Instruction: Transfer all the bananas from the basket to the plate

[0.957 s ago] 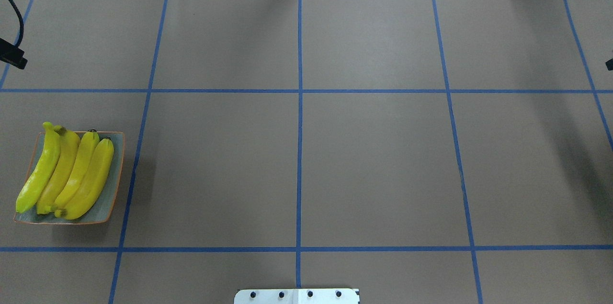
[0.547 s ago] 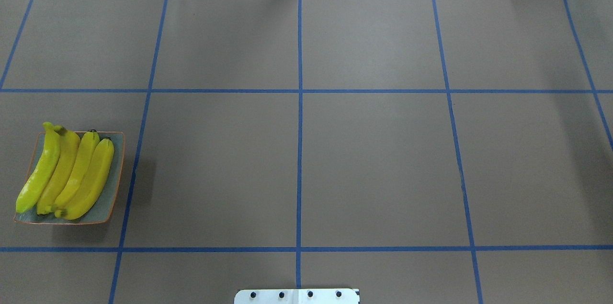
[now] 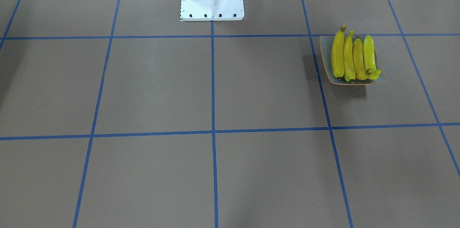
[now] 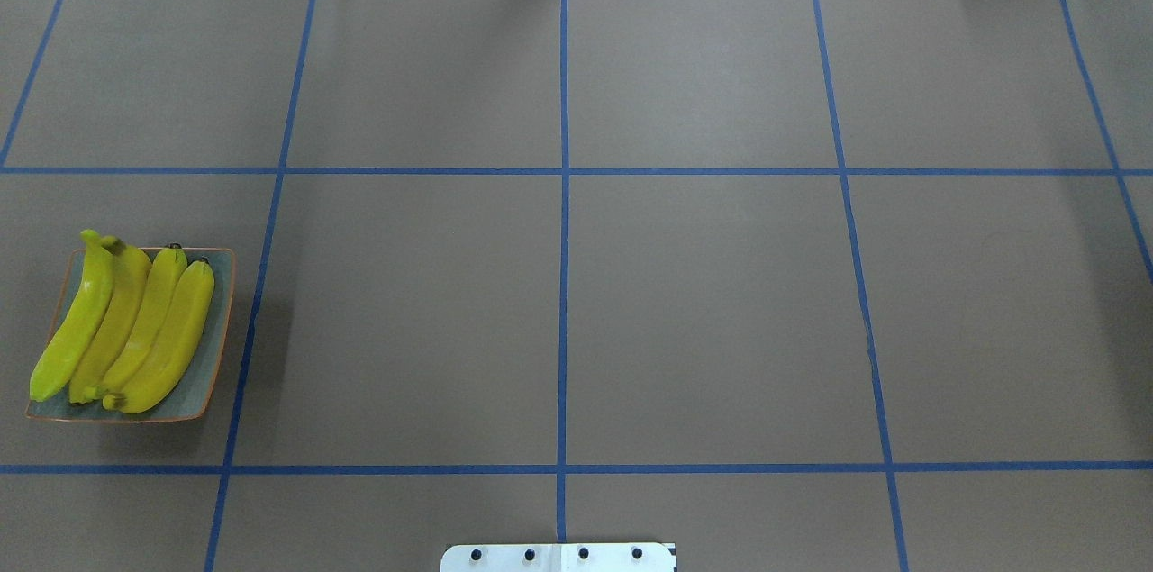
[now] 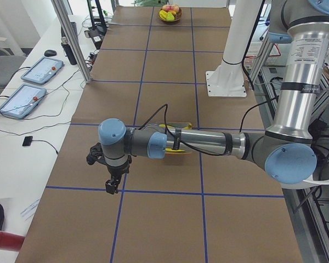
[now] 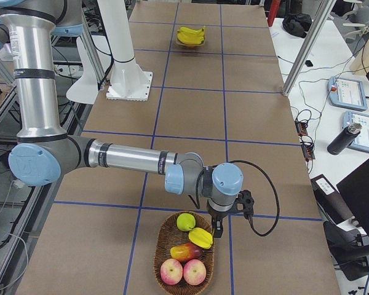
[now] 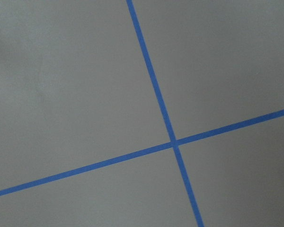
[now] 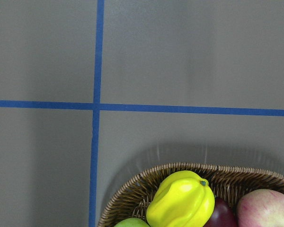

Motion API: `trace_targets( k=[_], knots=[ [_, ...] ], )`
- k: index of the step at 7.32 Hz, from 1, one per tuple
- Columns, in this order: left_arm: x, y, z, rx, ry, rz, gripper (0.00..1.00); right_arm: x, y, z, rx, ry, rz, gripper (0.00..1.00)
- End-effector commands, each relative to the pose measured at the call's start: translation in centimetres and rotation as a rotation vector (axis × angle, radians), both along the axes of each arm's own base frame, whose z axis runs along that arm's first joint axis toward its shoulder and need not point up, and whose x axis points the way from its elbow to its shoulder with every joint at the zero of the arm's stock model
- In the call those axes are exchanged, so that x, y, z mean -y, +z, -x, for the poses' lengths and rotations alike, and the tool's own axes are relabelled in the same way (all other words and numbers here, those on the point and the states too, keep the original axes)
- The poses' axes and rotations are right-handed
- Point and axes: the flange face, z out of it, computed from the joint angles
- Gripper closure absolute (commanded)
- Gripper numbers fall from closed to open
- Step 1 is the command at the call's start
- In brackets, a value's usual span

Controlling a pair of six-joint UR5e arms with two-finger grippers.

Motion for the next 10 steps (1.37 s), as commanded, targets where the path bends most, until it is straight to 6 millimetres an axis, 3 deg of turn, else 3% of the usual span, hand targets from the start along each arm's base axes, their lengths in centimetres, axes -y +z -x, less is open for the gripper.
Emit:
trace_targets(
  k=[1,2,3,6,8,10],
  knots=[
    [-0.5,0.2,0.0,-0.002,-0.02,-0.025,0.0,0.1,-0.9,0.1,0.012,0.077,0.042,0.0],
    [-0.4,-1.7,-0.3,-0.04,-0.198,0.089,0.0,0.3,-1.3,0.4,0.038,0.076,0.039,0.0],
    [-1.3,-1.9,-0.6,-0.048,-0.235,0.116,0.0,0.4,-1.5,0.8,0.07,0.074,0.041,0.0],
    [-1.7,-1.5,-0.6,-0.047,-0.236,0.126,0.0,0.9,-2.0,2.3,0.074,0.102,0.085,0.0],
    [-1.6,-1.6,-0.6,-0.049,-0.235,0.124,0.0,1.8,-4.0,3.3,0.072,0.105,0.073,0.0],
    [-1.6,-1.5,-0.6,-0.047,-0.236,0.126,0.0,1.9,-4.4,3.9,0.072,0.127,0.097,0.0]
  ],
)
